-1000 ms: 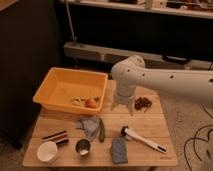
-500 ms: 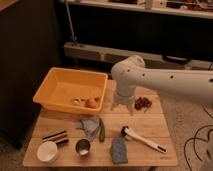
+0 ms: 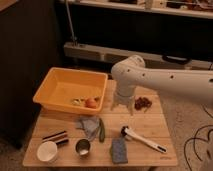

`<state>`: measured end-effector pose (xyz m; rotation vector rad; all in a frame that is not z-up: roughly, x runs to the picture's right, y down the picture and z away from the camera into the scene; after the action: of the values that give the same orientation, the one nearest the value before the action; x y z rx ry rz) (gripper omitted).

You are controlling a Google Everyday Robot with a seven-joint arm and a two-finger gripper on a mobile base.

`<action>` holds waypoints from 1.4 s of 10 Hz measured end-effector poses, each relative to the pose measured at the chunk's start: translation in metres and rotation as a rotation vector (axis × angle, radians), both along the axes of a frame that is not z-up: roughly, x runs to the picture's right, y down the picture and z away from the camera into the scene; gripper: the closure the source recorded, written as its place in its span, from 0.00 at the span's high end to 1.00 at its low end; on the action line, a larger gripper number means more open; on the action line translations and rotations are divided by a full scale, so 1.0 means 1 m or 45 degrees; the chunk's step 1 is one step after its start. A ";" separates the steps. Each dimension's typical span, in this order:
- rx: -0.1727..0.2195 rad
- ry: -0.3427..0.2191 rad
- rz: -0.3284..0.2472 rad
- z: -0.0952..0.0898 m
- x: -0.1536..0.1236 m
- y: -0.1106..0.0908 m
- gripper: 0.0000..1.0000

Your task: Place fork in table surface

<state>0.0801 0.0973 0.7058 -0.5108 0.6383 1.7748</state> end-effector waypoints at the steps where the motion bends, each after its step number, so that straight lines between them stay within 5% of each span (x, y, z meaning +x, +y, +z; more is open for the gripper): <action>1: 0.000 0.000 0.000 0.000 0.000 0.000 0.65; 3: 0.001 -0.005 -0.003 0.000 0.000 -0.001 0.65; 6: 0.065 -0.219 -0.060 0.006 0.000 -0.030 0.65; 11: 0.261 -0.739 -0.609 0.021 -0.071 -0.136 0.65; 14: 0.361 -0.926 -0.879 0.023 -0.098 -0.170 0.65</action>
<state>-0.0181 -0.0727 0.7292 -0.5974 0.0212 0.9029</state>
